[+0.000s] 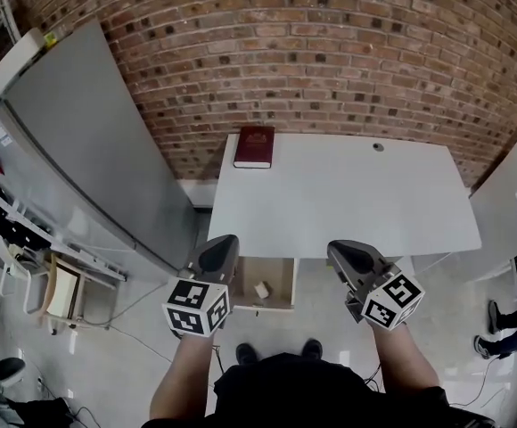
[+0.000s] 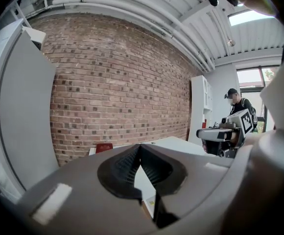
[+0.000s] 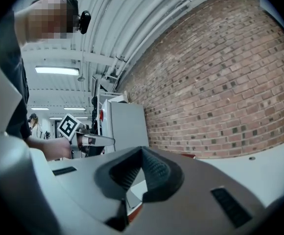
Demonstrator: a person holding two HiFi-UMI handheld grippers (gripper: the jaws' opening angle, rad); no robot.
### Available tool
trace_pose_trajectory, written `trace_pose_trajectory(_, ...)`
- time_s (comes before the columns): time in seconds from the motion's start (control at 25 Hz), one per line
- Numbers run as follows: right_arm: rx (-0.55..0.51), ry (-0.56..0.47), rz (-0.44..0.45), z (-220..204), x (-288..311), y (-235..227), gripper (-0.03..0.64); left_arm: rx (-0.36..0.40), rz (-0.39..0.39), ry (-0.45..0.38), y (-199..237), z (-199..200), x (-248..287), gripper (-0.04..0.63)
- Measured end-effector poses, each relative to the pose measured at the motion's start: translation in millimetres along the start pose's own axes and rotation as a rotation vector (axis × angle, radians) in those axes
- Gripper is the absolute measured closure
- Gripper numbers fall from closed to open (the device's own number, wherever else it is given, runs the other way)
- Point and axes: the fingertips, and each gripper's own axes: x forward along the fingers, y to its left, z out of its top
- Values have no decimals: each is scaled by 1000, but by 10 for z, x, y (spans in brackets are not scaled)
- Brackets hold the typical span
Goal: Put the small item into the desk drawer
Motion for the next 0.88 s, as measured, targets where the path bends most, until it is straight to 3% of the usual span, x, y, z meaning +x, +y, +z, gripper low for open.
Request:
trace_pose_trajectory(0.24,-32,-15,2,135,242,134,604,43,49,-77,275,213,-141,584)
trace_pose_trajectory(0.88,-31,2,24,126,533,248,604,-4,74,-73,597,125,-207,584)
